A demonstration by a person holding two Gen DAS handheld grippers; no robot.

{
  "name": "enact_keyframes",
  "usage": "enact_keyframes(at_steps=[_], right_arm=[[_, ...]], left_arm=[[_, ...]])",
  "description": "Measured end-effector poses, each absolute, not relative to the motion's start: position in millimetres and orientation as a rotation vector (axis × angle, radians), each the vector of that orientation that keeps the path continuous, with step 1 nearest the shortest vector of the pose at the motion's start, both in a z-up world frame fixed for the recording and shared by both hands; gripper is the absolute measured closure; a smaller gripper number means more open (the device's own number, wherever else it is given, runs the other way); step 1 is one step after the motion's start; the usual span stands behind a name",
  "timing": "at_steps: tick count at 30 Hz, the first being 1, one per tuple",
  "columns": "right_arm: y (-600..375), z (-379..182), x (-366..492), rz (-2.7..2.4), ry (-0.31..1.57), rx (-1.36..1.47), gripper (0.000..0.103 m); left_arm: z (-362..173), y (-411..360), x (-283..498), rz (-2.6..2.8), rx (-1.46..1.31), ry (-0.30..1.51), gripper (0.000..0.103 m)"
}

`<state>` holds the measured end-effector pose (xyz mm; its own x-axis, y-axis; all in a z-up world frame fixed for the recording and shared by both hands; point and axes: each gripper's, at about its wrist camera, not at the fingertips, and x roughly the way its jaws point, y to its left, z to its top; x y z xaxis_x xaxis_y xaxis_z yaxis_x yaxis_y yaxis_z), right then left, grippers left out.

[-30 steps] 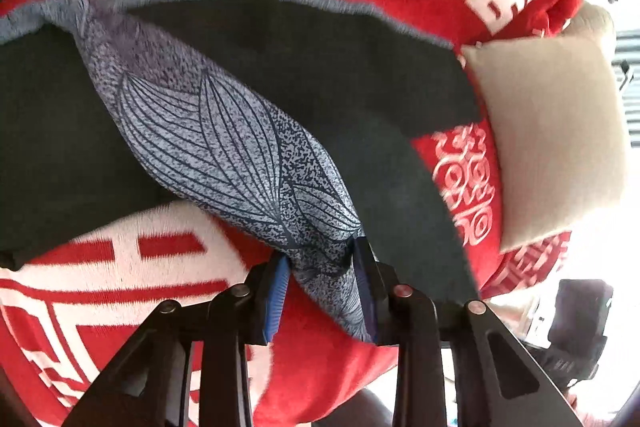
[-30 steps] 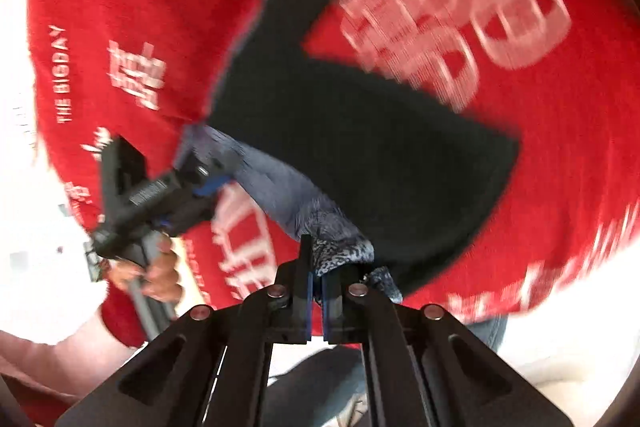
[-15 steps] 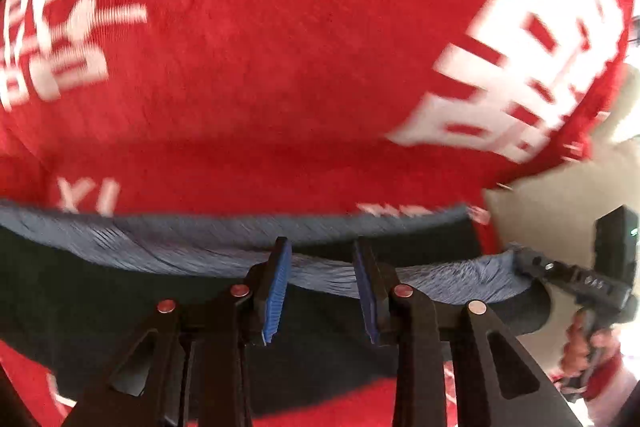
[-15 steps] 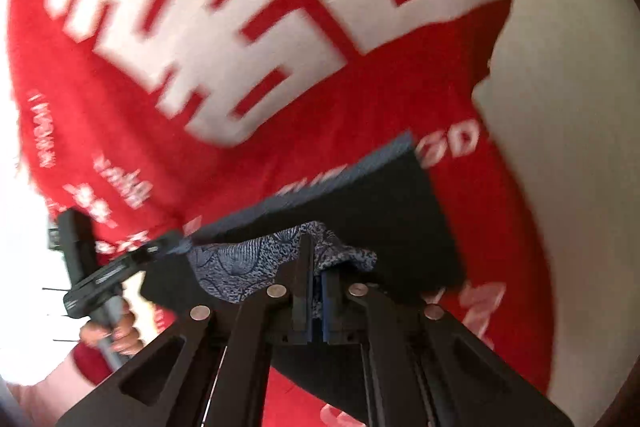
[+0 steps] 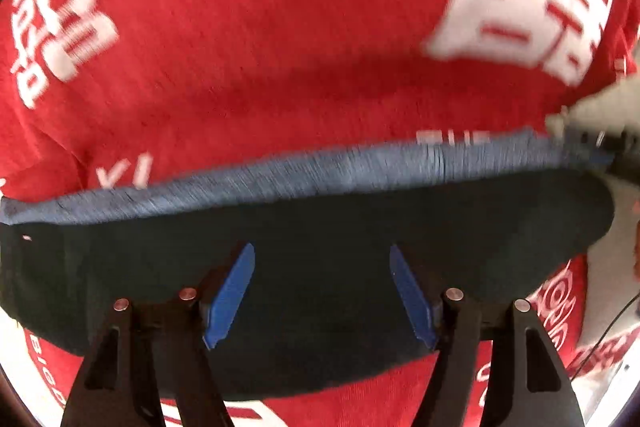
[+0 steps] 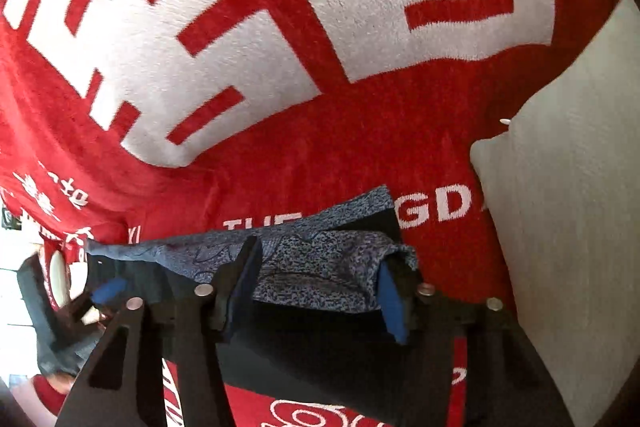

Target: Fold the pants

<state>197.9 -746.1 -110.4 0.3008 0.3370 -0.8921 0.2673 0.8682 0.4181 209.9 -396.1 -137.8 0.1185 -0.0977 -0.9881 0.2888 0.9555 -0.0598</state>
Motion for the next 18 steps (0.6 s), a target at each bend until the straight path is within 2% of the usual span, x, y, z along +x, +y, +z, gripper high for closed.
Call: enact_keyframes(at_steps=[2,3,6,7,8,12,13,15,16,17,18], right_arm=[[-746.5,-113.9,200.3,0.099,1.285,0.624,0.021],[-748.6,-116.7,203.6,0.146,1.291,0.681,0.019],[-761.1,-123.8,219.7,0.168,1.361,0.759,0.019],[-772.2,-118.1,221.8,0.084,1.371,0.732,0.019],[-779.7,-110.9,220.6,0.035,1.357,0.723,0.019],[-791.2,-68.4,205.8,0.002,1.25,0.664,0.019],[-784.7,-64.5,201.6,0.003,1.263,0.614,0.021],[-766.5,-72.7,196.2,0.018,1.312,0.529,0.05],[-758.3,-80.1,195.7,0.03,1.342,0.498,0.07],[-743.9,-94.7,196.9,0.037,1.389,0.457,0.077],[-732.5,-109.1,195.7,0.042,1.424,0.417,0.079]], left_arm=[[-150.3,-402.0,204.7,-0.284,0.191,1.441,0.032],[-156.4,-404.2,203.6,-0.282,0.197,1.445,0.032],[-175.5,-404.8,207.3,-0.25,0.196,1.452,0.032],[-178.8,-404.0,209.0,-0.241,0.19,1.448,0.029],[-180.9,-403.5,210.8,-0.231,0.187,1.44,0.026],[-177.0,-405.2,216.2,-0.208,0.174,1.435,0.026],[-172.6,-406.7,216.7,-0.212,0.165,1.425,0.026],[-166.8,-411.2,217.7,-0.219,0.168,1.401,0.026],[-167.2,-414.0,218.7,-0.22,0.175,1.396,0.026],[-170.8,-418.0,220.6,-0.217,0.187,1.397,0.026],[-174.4,-419.9,222.4,-0.211,0.196,1.402,0.026]])
